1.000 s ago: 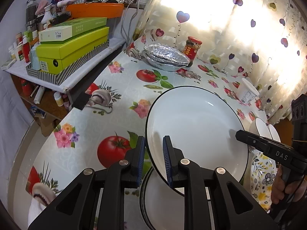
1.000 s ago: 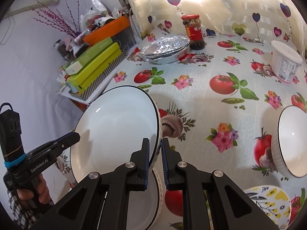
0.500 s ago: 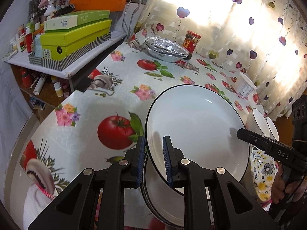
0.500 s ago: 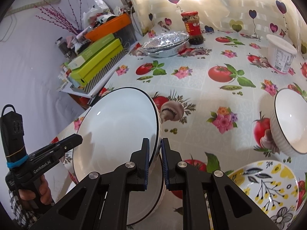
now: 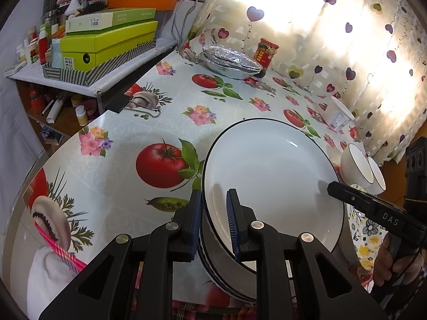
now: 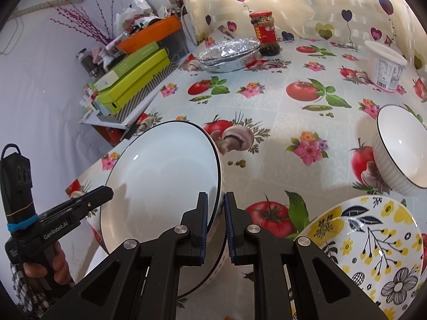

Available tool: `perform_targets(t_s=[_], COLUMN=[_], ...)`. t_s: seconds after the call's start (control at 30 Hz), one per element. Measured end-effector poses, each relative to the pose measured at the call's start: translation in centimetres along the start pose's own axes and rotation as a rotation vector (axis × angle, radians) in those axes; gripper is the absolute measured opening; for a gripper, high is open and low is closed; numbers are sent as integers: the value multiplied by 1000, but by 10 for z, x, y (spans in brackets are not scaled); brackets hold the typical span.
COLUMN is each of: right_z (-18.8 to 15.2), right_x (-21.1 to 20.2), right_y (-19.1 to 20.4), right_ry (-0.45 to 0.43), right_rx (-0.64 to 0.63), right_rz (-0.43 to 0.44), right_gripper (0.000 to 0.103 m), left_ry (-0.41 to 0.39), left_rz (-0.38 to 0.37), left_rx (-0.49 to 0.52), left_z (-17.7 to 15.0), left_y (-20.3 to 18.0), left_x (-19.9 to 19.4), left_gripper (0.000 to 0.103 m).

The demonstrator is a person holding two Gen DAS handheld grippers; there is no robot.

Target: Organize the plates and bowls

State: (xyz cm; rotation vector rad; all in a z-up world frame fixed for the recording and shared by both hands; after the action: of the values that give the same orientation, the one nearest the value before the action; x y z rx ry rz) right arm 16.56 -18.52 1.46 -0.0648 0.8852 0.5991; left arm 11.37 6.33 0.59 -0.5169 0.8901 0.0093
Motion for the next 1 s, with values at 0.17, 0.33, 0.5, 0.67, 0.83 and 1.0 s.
perform_targets(t_s=[0.17, 0.33, 0.5, 0.67, 0.83, 1.0], right_z=[-5, -11, -16, -18, -19, -23], right_x=[-2, -3, -4, -5, -5, -6], right_y=[3, 7, 10, 10, 12, 16], right_ry=[-2, 1, 1, -6, -12, -22], right_rx=[2, -1, -6, -11, -18, -30], right_rz=[-3, -6, -16, -29, -44, -75], right_gripper=[13, 13, 13, 13, 13, 13], left_ry=[3, 3, 9, 12, 15, 16], left_rz=[4, 8, 13, 15, 13, 14], left_rx=[-1, -4, 0, 3, 2, 11], left_z=[-7, -12, -16, -19, -20, -22], left_y=[2, 3, 4, 4, 4, 3], left_x=[-2, -3, -2, -1, -1, 0], left_gripper=[20, 20, 20, 20, 20, 20])
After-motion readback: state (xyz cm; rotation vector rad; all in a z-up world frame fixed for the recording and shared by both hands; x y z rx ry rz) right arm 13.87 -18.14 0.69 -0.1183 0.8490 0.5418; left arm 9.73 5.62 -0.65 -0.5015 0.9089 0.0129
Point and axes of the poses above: each gripper's, at about its wrist camera, not at the fingertips, and x roughly the way its jaws point, y to its left, z to its top, the point moved 1 cm from there along x, roughly the way its jaws point, and after that the axes turned 14 degrees about -x, right-handed, at the moved point
